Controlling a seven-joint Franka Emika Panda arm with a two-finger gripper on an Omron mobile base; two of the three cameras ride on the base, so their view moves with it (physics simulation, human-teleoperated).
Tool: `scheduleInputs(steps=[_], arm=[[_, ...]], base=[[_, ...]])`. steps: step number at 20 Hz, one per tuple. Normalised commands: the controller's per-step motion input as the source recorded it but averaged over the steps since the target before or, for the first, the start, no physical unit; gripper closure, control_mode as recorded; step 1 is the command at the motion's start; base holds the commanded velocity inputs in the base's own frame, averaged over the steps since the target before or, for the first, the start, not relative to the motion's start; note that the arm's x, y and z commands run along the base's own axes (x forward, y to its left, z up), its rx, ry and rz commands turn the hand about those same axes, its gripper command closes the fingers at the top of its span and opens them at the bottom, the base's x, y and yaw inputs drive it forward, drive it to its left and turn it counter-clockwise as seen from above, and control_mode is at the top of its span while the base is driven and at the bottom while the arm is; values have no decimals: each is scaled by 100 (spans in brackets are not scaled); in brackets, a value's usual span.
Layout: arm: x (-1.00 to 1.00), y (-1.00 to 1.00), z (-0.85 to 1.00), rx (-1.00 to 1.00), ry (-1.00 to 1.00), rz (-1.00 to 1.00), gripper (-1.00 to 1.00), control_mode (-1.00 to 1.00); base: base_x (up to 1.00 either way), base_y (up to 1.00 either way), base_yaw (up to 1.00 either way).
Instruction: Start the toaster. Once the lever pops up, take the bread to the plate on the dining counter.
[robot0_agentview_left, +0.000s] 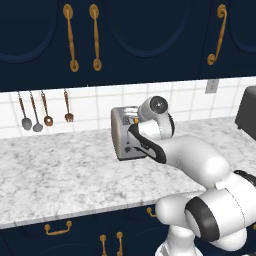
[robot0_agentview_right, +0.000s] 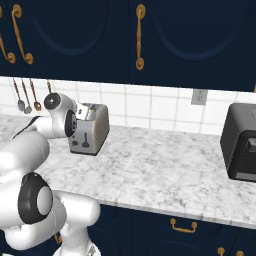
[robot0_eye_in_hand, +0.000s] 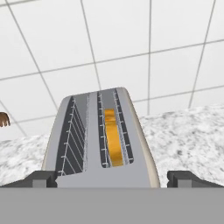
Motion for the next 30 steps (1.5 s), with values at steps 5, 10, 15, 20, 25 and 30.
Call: scheduleInputs(steps=[5,10,15,20,25,30], arm=[[0,0,0,0,0,0,-100,-100],[0,0,0,0,0,0,-100,-100],[0,0,0,0,0,0,-100,-100],[0,0,0,0,0,0,-100,-100],[0,0,0,0,0,0,-100,-100],[0,0,0,0,0,0,-100,-100]], base=[[0,0,0],[0,0,0],[0,0,0],[0,0,0],[0,0,0],[0,0,0]])
